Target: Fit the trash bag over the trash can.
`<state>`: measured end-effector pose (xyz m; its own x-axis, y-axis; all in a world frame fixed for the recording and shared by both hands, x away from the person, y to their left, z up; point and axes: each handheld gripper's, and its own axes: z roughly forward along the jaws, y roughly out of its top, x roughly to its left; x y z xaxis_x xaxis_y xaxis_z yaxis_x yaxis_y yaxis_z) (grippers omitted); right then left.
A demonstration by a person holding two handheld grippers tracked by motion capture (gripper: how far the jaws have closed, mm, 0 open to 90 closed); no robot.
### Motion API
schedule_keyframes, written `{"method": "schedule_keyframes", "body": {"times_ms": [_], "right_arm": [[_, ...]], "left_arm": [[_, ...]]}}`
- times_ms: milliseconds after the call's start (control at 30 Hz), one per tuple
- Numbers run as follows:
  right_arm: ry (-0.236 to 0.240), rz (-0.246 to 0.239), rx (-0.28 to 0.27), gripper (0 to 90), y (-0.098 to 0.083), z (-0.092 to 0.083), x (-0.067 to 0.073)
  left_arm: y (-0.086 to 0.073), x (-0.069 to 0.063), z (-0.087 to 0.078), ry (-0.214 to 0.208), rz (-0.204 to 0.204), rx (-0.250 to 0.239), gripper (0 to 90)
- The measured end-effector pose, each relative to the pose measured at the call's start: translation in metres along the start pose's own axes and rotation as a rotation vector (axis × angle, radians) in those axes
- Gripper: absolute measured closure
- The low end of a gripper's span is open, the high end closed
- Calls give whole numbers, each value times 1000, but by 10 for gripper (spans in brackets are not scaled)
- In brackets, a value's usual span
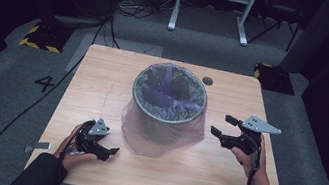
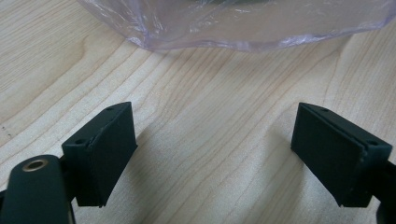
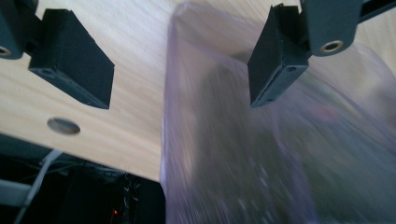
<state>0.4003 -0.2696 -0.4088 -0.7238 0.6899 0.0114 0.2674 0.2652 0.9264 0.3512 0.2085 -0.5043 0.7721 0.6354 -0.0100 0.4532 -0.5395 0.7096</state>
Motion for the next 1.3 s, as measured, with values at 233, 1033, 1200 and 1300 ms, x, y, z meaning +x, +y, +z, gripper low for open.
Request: {"method": "schedule_keyframes", "body": {"times_ms": [233,1033,1200,1300], "right_arm": [[-4,-77,-35,229,40,-9,10],[90,-189,47,261,120,63,39],[89,-195,74,251,123,79,44],[107,-195,102,230,123,88,47]], "left_arm": [[1,0,1,-2,0,0,128],[2,2,2,-21,26,2,124],[2,2,2,-22,27,1,123],[2,2,2,-24,28,1,122]]}}
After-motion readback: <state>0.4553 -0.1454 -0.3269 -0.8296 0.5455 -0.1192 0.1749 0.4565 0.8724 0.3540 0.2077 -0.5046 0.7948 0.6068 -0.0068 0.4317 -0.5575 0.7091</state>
